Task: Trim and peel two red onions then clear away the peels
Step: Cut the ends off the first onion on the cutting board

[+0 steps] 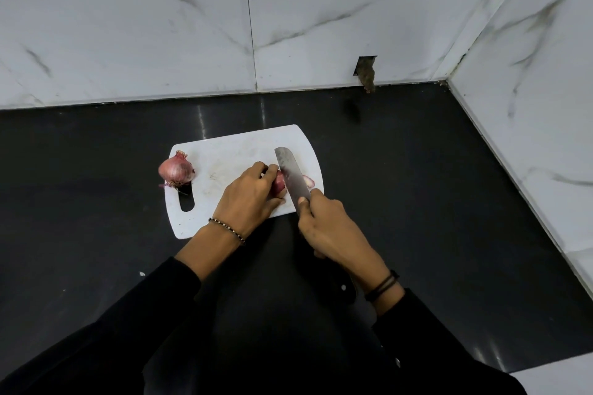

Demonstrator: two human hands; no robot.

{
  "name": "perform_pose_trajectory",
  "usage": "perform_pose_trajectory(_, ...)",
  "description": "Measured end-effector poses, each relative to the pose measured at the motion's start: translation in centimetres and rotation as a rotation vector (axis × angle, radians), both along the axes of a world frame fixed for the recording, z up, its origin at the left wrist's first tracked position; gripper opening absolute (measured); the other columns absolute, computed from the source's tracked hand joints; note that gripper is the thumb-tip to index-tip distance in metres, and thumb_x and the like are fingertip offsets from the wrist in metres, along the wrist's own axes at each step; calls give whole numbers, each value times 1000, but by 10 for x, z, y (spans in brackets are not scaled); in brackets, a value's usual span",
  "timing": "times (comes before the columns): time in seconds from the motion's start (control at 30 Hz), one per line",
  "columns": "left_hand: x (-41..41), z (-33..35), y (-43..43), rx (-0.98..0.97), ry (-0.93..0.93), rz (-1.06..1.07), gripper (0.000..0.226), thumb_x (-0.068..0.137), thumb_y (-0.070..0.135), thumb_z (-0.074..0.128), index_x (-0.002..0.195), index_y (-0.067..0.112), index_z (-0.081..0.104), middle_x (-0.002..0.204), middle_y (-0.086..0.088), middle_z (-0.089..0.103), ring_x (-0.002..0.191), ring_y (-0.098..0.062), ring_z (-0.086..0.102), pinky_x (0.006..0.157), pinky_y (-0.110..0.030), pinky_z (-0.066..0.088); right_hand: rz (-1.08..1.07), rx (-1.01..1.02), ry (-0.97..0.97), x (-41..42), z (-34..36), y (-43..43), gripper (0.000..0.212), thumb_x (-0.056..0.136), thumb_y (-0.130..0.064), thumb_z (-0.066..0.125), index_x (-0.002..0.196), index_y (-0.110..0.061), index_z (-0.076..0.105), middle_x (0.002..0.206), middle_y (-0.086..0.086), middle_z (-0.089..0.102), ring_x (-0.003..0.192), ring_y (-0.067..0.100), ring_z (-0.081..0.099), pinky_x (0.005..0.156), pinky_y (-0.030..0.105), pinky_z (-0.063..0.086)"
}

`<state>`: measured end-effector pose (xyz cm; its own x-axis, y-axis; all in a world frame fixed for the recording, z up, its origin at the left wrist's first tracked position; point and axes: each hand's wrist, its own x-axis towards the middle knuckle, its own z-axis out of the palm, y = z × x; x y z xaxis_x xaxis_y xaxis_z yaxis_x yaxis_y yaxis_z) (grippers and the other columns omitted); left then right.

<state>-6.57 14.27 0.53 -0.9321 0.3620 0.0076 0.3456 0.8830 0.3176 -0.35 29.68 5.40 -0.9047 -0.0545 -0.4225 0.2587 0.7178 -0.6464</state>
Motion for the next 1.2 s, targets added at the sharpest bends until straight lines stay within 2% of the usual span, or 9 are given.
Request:
perform_pose_trajectory(0.1, -2, 3, 5, -76, -24, -25, 58, 91, 29, 66, 139, 5, 44, 125, -14, 51, 111, -32, 53, 82, -40, 49, 58, 54, -26, -8, 7, -5, 52, 106, -27, 33, 151, -5, 19, 119, 17, 52, 74, 24, 57, 67, 34, 47)
perform_pose_trajectory(0.23, -4, 4, 9, -118, -40, -13, 51, 91, 24, 63, 133, 1, 46, 122, -16, 55, 112, -32, 51, 84, -42, 51, 70, 97, -44, -15, 13, -12, 63, 103, -17, 38, 153, 4, 7, 138, 26, 43, 97, 39, 60, 71, 33, 42)
perform_pose_trajectory(0.3, -5, 5, 14, -160, -34, -21, 47, 92, 22, 59, 132, 1, 45, 123, -15, 56, 113, -31, 50, 85, -40, 51, 74, 138, -56, -16, 14, -14, 63, 103, -15, 39, 153, 7, 7, 139, 27, 41, 103, 41, 60, 68, 33, 41)
perform_pose_trajectory(0.4, -6, 7, 21, -230, -32, -44, 43, 94, 18, 54, 132, 2, 43, 124, -14, 56, 116, -29, 49, 85, -37, 50, 94, 181, -64, -20, 13, -16, 60, 102, -13, 42, 150, 10, 13, 137, 26, 44, 86, 31, 56, 59, 29, 35)
perform_pose_trajectory(0.57, -7, 10, 24, -276, -20, -26, 40, 96, 19, 52, 131, 3, 43, 125, -14, 57, 116, -29, 50, 82, -36, 49, 89, 230, -66, -20, 7, -18, 63, 102, -13, 44, 152, 7, 11, 142, 24, 42, 120, 38, 54, 81, 33, 38)
perform_pose_trajectory(0.7, -9, 12, 26, -311, -17, -44, 41, 97, 18, 51, 134, 2, 41, 125, -14, 57, 118, -28, 50, 85, -35, 50, 45, 265, -60, -28, -1, -26, 57, 102, -16, 48, 146, 9, 22, 144, 21, 42, 123, 39, 52, 88, 38, 41)
perform_pose_trajectory(0.8, -11, 14, 27, -330, -40, -40, 39, 95, 15, 53, 130, 1, 43, 122, -14, 59, 118, -29, 50, 84, -36, 50, 42, 334, -44, -31, -6, -30, 47, 103, -15, 45, 141, 9, 30, 141, 20, 45, 118, 35, 57, 80, 36, 38)
perform_pose_trajectory(1.07, -14, 15, 24, -208, -66, -10, 27, 97, 15, 50, 119, 0, 50, 116, -17, 62, 114, -32, 52, 86, -41, 52, 169, 655, 169, -15, -11, -40, 38, 106, -10, 36, 139, 5, 26, 127, 14, 58, 107, 30, 67, 70, 37, 45)
perform_pose_trajectory(1.2, -11, 12, 22, -79, -66, 4, 22, 91, 18, 59, 109, 5, 55, 111, -14, 64, 106, -31, 54, 81, -38, 50, 102, 502, 115, -17, -23, -33, 52, 104, -12, 41, 146, 5, 17, 124, 15, 61, 111, 35, 63, 76, 38, 41)
